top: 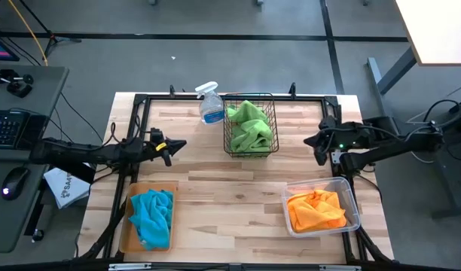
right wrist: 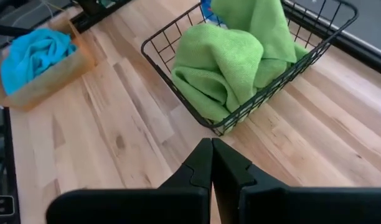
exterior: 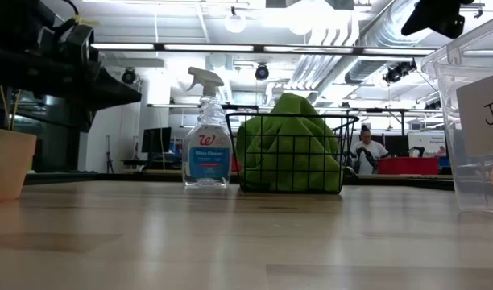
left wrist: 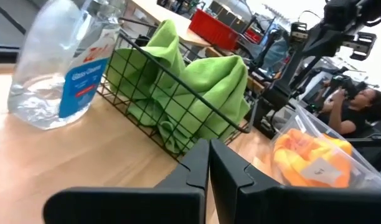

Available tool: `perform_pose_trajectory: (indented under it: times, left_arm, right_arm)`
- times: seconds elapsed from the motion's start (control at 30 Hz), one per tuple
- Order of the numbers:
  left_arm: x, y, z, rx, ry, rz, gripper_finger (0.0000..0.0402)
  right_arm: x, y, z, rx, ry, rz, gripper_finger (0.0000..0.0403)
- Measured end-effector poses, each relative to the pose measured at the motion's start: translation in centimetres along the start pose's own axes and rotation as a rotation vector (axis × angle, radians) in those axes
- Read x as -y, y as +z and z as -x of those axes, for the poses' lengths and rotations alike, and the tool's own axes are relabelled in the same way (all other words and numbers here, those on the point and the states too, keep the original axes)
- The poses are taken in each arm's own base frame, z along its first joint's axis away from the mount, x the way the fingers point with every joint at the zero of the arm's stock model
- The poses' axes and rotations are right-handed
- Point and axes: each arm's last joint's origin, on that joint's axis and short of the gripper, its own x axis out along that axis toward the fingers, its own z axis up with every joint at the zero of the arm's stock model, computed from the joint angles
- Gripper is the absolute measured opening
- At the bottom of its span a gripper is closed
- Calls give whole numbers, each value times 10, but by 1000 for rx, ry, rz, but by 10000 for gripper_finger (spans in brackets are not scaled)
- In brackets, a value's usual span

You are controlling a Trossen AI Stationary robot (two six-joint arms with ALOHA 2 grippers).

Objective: Sort microfiber towel by color & place in baskets
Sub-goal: Return to Home Position

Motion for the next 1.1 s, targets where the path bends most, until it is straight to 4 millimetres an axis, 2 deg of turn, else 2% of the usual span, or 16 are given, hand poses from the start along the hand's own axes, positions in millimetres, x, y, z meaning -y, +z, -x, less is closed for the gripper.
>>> perform_pose_trajectory:
  times: [0.17, 0.4, 0.6, 0.7, 0.9, 1.1]
  left_arm:
    - [0, 0, 0, -3, -5, 9, 0]
    - [0, 0, 0, -5, -5, 8, 0]
    - [0, 0, 0, -5, -5, 8, 0]
    - [0, 0, 0, -5, -6, 7, 0]
    - [0, 0, 0, -5, -6, 6, 0]
    - [0, 0, 0, -5, -6, 8, 0]
  right_arm:
    - [12, -16, -4, 79, 28, 10, 0]
    - [25, -57, -43, 286, 222, -18, 0]
    - [37, -69, -61, 500, 257, -4, 0]
    - [45, -75, -65, 516, 232, -15, 0]
    - [52, -89, -67, 518, 337, -19, 0]
    - [60, -105, -76, 560, 367, -29, 0]
